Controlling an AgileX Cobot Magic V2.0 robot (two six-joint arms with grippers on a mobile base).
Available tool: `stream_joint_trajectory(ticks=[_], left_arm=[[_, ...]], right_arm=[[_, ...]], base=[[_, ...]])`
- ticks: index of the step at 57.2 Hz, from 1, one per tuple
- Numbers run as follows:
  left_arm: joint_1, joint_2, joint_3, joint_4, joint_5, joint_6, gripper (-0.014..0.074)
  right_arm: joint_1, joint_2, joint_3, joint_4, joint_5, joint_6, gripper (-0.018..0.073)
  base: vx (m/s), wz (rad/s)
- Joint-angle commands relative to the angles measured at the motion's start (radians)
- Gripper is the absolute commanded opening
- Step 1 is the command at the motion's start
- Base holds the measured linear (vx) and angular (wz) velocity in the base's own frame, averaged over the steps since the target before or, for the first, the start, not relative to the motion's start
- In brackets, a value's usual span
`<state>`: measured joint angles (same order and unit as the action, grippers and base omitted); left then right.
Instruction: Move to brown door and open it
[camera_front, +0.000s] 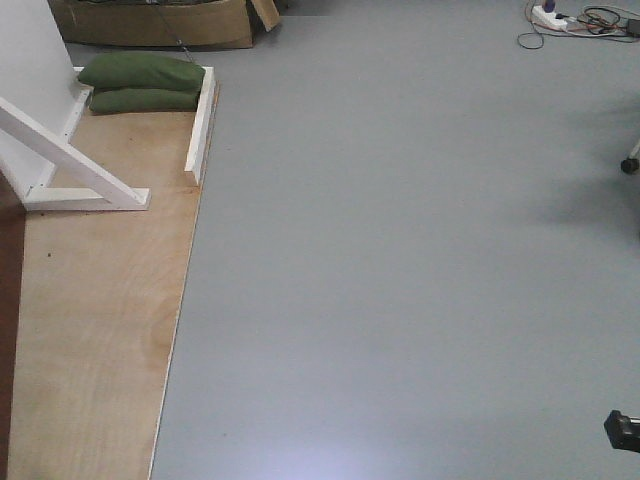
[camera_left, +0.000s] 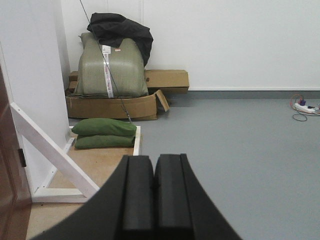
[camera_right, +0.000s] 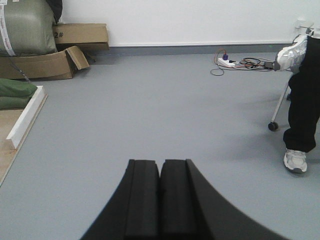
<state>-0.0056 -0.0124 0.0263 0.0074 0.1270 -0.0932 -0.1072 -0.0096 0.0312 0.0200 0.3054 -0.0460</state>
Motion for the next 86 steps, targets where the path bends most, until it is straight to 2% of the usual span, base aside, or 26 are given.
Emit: stream_joint_trajectory(ticks=[1, 73, 80, 86], left_arm=[[0.002, -0.013, -0.016, 0.0, -0.073, -0.008, -0.0003], [0.002, -0.013, -0.018, 0.003, -0.072, -0.005, -0.0003], [0.002, -0.013, -0.061, -0.021, 0.005, -0.009, -0.0003], [0.002, -0.011, -0.164, -0.08, 0.135, -0.009, -0.0003]], right_arm=[[-0.005, -0.014, 0.007, -0.007, -0.082, -0.006, 0.0], [-0.005, -0.014, 0.007, -0.007, -0.082, -0.006, 0.0], [-0.005, -0.014, 0.007, -0.007, -0.082, -0.006, 0.0], [-0.005, -0.014, 0.007, -0.007, -0.082, -0.006, 0.0]], base=[[0.12, 0.04], [0.03, 0.01], [0.0, 0.0], [0.0, 0.0]])
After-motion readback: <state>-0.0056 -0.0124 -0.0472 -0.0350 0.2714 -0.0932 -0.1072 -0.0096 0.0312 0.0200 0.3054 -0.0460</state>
